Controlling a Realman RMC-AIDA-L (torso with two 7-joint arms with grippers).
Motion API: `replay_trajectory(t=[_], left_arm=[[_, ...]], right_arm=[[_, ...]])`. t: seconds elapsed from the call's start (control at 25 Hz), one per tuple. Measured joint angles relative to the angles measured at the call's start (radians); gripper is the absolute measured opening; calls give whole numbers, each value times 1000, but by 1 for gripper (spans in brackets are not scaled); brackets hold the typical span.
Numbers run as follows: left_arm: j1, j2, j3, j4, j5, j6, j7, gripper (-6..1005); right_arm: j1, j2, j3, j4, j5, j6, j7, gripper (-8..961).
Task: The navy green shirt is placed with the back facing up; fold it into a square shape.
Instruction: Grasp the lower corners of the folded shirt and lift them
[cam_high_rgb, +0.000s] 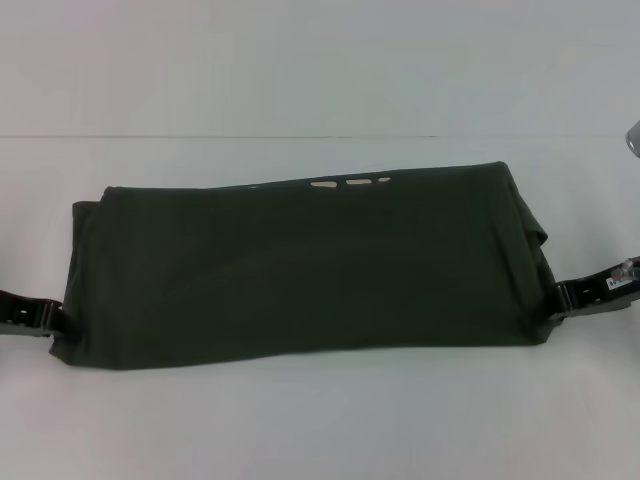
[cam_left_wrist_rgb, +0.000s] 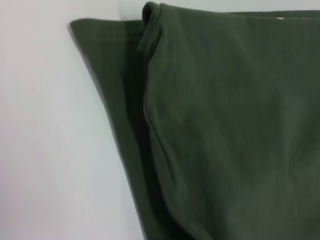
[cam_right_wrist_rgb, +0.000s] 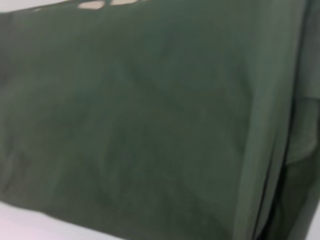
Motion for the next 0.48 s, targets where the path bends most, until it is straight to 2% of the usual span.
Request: replay_trajectory(t=[0.24,0.48], left_arm=[[-7,21,0,2,6,60,-3,11],[-4,26,0,13,8,127,-5,11]], right_arm=[[-1,-6,-4,-1,3,-81,-28,15],[-6,-7,-7,-1,3,-170,-79,16]])
